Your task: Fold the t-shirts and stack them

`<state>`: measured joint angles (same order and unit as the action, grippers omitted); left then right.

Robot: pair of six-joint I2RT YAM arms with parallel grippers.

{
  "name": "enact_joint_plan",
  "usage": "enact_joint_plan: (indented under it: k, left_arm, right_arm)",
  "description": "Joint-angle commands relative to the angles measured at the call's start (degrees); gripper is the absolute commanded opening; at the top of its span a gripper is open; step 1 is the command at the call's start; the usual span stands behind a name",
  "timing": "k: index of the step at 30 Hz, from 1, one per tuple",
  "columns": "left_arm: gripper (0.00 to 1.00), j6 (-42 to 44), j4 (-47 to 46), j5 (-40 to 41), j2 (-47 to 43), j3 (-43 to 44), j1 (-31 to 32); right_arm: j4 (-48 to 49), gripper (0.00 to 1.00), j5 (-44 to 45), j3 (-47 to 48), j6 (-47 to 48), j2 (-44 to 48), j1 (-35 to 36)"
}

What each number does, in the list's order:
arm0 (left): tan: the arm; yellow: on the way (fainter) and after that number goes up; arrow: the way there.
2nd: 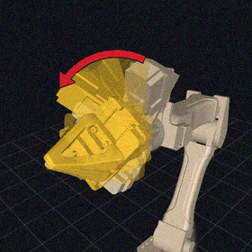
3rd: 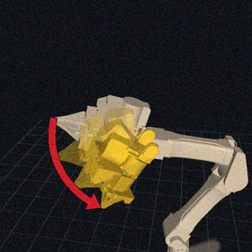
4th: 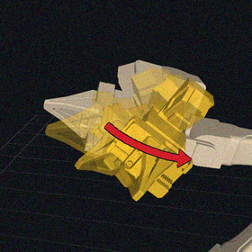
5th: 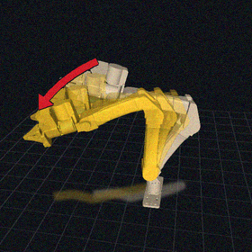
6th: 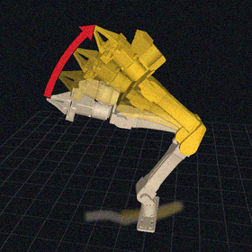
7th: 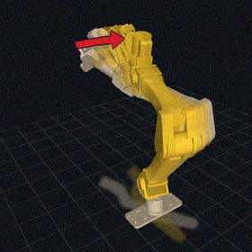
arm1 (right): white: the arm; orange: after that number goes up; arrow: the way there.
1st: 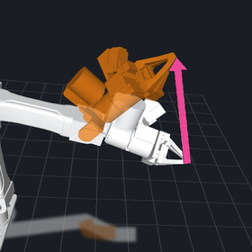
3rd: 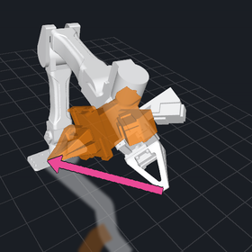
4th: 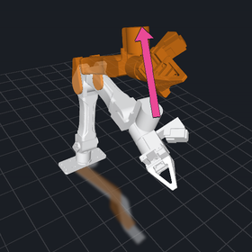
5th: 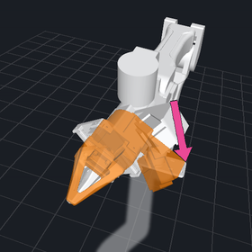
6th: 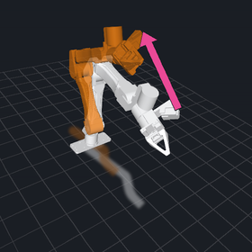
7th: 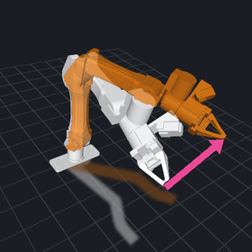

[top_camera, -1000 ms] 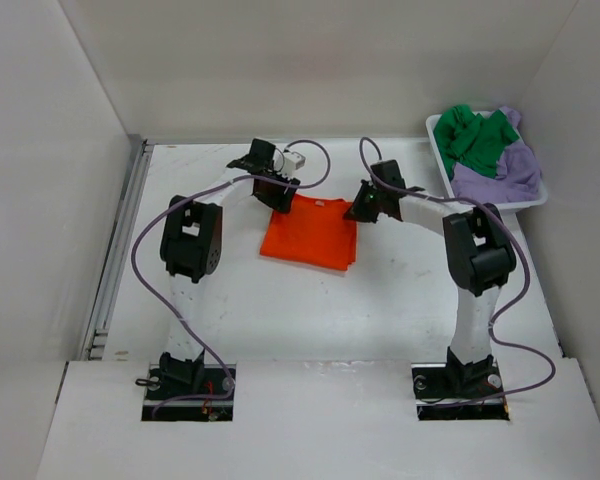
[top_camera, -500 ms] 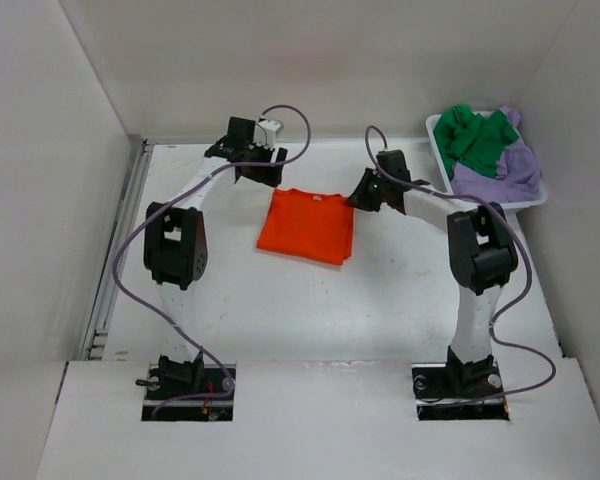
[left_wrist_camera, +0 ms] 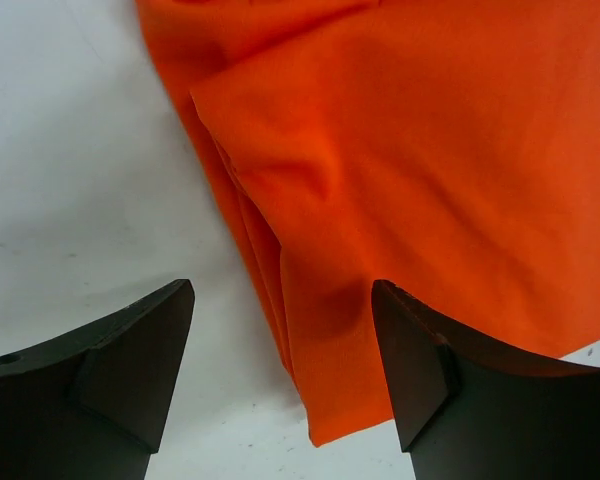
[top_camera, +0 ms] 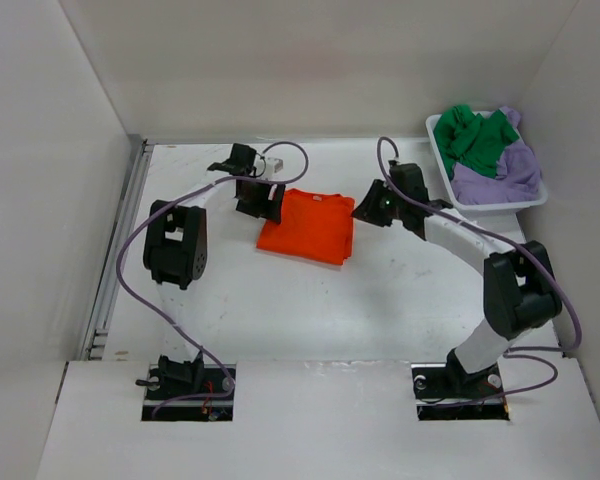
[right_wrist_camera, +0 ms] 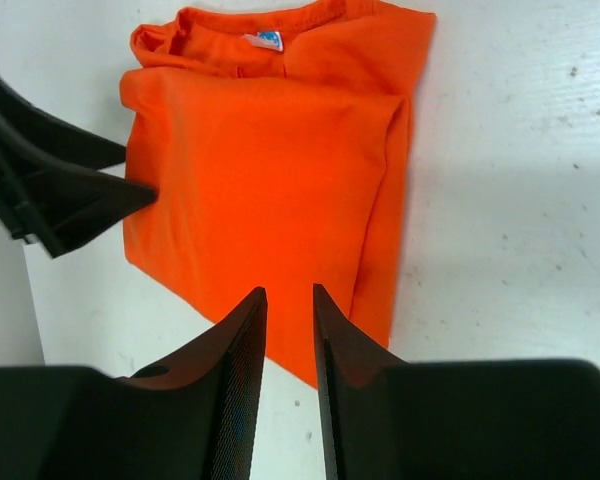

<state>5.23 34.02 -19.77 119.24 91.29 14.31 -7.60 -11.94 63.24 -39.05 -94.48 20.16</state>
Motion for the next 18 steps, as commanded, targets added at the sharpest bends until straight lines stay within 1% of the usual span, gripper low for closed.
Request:
enact_joint_plan:
  k: [1,3,8,9,13,14,16,18]
  left_arm:
    - [0.69,-3.3,1.22,-2.47,0.11,0.21,0.5]
    - [0.65,-3.39,1.57,-2.82,1.25,0.12,1.29]
    - [0.43,-2.6,3.68,-4.05,5.47,0.82,3.31]
    - [0.37,-2.6,3.86,-4.05,6.09,1.08,3.4]
    - [0.08,-3.3,3.95,-3.79,6.62,2.75,2.62]
    - [0.04,-3.56,3.51,-3.44,6.1,3.11,2.26]
    - [0.0,-3.83,2.46,-2.3,4.87,4.25,0.69]
    - [0.0,-4.09,1.06,-0.28,3.9,5.3,-1.59]
  right_arm:
    - [1.0,0.3,2.36,-1.8,0.55,5.61,0.09]
    - [0.74,0.3,2.89,-2.86,0.38,7.98,0.09]
    - [-0.66,0.3,3.86,-4.62,0.37,13.96,-1.04]
    - [-1.19,0.3,4.12,-4.71,0.55,15.19,-1.57]
    - [-3.12,0.3,4.82,-5.23,1.08,19.76,-3.86]
    - [-3.39,0.31,5.0,-5.58,1.08,20.73,-4.47]
    - [-3.74,0.31,5.09,-6.55,1.25,22.22,-5.7]
    - [-4.18,0.31,5.18,-7.34,1.34,23.37,-6.84]
